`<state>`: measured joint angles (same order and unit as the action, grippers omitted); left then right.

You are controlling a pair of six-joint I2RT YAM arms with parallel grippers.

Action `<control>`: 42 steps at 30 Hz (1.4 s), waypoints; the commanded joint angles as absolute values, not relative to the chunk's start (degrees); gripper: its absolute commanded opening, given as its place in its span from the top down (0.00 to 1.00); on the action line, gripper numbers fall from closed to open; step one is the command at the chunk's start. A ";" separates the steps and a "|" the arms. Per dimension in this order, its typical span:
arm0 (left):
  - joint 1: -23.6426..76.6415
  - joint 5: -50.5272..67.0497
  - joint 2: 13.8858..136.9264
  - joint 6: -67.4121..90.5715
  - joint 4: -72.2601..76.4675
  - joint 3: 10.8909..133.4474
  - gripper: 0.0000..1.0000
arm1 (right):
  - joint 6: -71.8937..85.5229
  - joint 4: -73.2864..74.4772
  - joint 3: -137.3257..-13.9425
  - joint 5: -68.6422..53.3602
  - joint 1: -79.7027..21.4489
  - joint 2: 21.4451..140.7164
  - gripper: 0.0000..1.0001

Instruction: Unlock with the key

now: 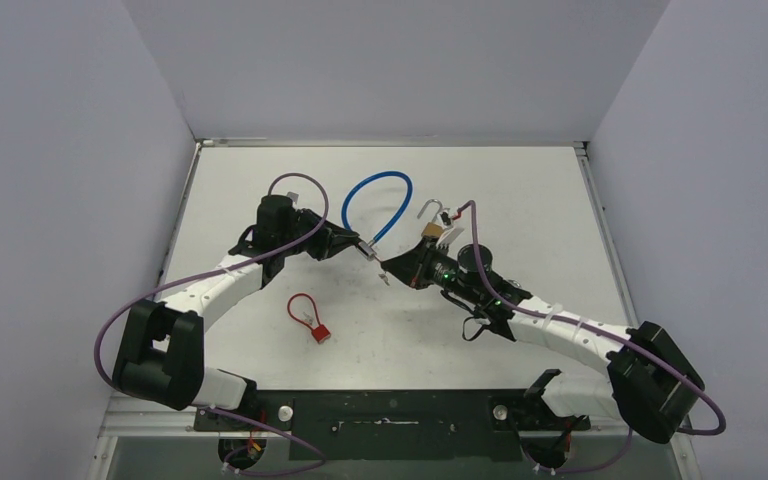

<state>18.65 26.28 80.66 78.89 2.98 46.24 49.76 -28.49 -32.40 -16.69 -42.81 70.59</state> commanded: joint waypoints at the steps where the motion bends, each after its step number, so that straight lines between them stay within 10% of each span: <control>1: 18.46 26.60 79.63 78.91 7.41 48.80 1.00 | 48.22 -32.59 -32.01 -16.10 -42.99 68.72 1.00; 42: 19.51 26.54 79.02 79.44 8.13 49.00 1.00 | 48.79 -35.27 -38.24 -20.31 -40.61 76.12 1.00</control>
